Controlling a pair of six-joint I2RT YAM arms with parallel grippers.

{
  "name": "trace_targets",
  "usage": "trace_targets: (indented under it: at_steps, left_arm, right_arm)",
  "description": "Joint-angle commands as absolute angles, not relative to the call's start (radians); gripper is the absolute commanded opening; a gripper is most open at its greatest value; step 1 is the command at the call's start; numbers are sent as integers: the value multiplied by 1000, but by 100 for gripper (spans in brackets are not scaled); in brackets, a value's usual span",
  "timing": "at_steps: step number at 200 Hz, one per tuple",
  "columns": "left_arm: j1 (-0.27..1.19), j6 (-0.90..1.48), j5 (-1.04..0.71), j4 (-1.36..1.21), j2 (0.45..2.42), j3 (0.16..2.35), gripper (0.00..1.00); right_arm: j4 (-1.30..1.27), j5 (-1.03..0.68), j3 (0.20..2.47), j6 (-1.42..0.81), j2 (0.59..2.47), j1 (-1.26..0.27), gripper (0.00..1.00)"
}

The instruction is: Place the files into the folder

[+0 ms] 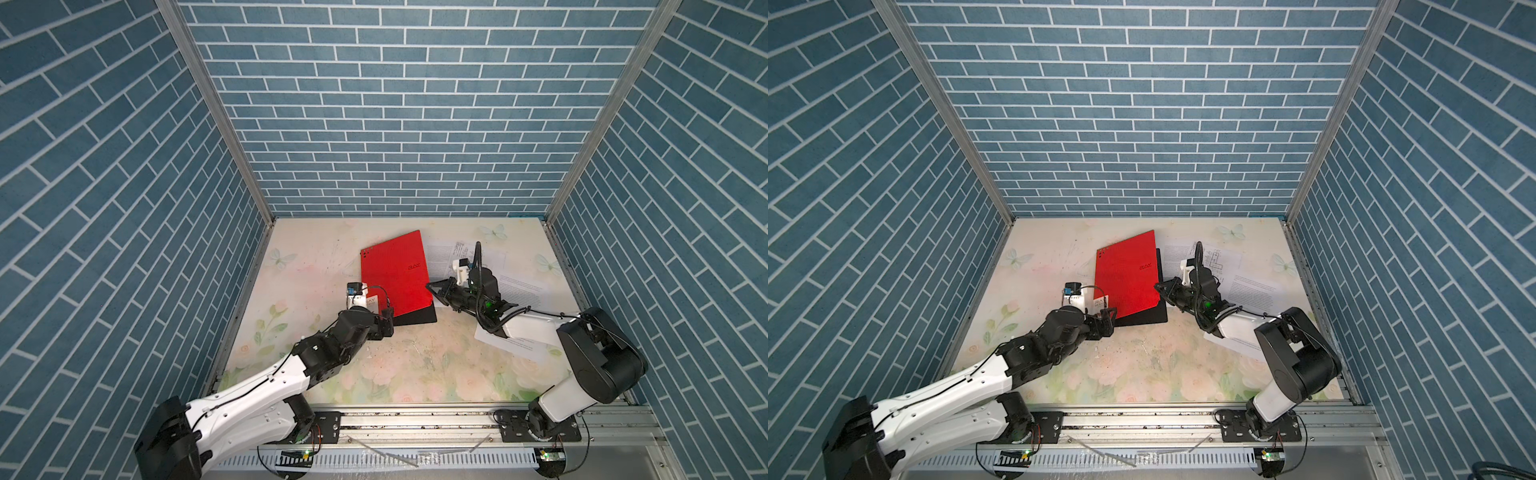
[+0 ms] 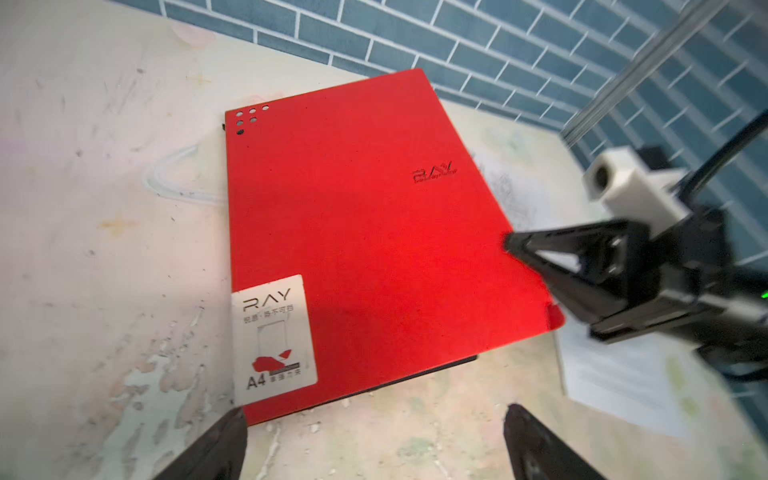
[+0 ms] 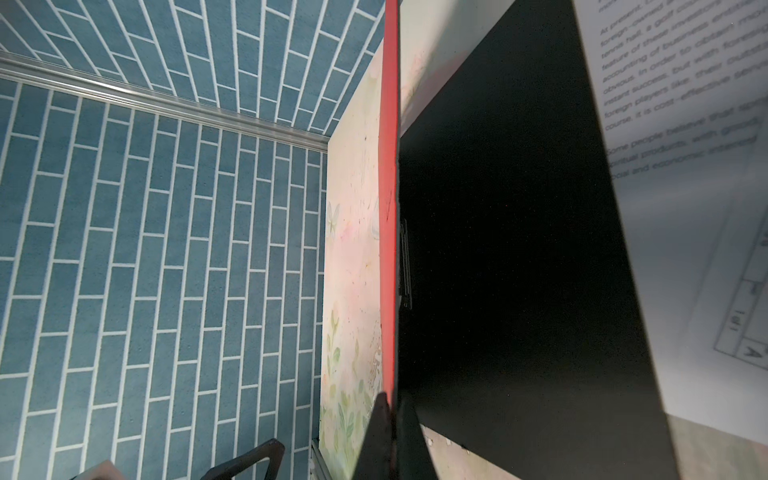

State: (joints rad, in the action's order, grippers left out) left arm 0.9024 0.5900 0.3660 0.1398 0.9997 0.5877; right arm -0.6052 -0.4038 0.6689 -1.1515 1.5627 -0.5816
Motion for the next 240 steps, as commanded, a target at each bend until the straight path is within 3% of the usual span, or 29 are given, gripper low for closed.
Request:
trace_targets:
  at_steps: [1,53,123,170,240]
  left_arm:
    - [977,305,524,260,1095,648,98]
    - [1132,-19,632,58,1290,668,100]
    - [1144,-135,751,-106,1525,757,99]
    - [1141,-128,890,-138,1655,847,89]
    - [1140,-146,921,-183,1675,844,62]
  right_arm:
    - [-560,-358,715,-1106,1513,-584,2]
    - [-491,-328,731,-1108,1485,-584,2]
    - [-452,-340,756,-1144,1441,-589,3]
    - [-446,-333,740,-1161,1433,-604,3]
    - [-426,-328,723,-1161,1401,-607,3]
